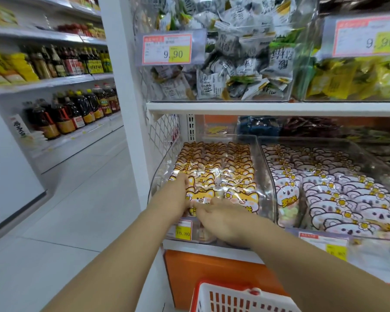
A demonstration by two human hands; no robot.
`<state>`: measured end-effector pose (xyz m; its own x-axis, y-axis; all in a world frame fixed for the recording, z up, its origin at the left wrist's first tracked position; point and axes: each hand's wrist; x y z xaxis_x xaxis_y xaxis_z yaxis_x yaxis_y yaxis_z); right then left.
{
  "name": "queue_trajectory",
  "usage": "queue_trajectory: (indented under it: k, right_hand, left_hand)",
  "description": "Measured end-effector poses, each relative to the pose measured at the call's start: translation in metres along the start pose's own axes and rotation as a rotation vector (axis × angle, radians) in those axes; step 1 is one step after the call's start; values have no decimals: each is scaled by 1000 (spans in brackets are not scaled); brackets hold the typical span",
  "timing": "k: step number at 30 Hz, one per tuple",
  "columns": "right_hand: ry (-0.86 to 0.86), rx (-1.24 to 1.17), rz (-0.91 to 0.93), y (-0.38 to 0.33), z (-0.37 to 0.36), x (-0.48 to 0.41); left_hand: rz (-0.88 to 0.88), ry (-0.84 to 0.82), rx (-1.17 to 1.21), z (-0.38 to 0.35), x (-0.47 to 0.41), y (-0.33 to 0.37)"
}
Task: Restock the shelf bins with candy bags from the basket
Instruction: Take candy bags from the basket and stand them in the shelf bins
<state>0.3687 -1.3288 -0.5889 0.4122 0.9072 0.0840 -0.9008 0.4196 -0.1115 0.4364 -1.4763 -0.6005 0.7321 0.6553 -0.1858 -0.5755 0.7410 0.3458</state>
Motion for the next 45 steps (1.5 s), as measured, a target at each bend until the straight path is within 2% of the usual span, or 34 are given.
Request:
queue_trajectory:
  k: [8, 12, 13, 15, 17, 22, 25, 29, 31, 33, 35, 38, 42, 45]
  right_hand:
    - [405, -232, 49, 16, -2, 79]
    - [548, -351, 126, 26, -24, 136]
    - [530, -375, 97, 30, -37, 150]
    - [428, -408, 8, 40, -62, 174]
    - [291, -437, -101, 56, -95, 192]
    - [-1, -460, -355, 99, -186, 215]
    - [-197, -497, -437, 112, -238, 222]
    - [-508, -589, -542, 106, -308, 233]
    - [-613, -611, -570, 99, -339, 238]
    - [-618, -629, -621, 92, -363, 242]
    - [-607, -673, -706, 88, -380, 245]
    - [-615, -723, -809, 85, -398, 249]
    - [-606, -619, -693, 87, -403, 253]
    - [-528, -776, -743, 88, -401, 253]
  left_hand:
    - [-110, 350, 117, 14, 65, 12]
    - [-305, 484, 243, 1, 129, 47]
    - [-333, 481, 272, -10, 145, 55]
    - [-328, 421, 274, -37, 172, 67]
    - [-279, 294, 237, -72, 195, 72]
    - [-55, -209, 169, -177, 241, 43]
    - [-37, -525, 39, -226, 264, 13]
    - [-20, -739, -82, -268, 274, -15]
    - [-108, -796, -179, -283, 271, -27]
    - [-239, -829, -293, -290, 268, -37]
    - [-299, -861, -371, -296, 266, -45]
    - [-280, -856, -368, -301, 267, -49]
    - [-232, -871, -327, -306, 272, -53]
    - [-252, -883, -389, -304, 275, -48]
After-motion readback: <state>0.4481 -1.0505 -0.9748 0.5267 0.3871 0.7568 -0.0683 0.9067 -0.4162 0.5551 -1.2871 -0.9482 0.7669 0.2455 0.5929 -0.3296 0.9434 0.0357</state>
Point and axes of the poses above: each hand's wrist, its own x-axis away from the middle knuckle, its own z-axis out of the back of the hand, y = z × x, and after that the axes turned 10 degrees about y, right-handed
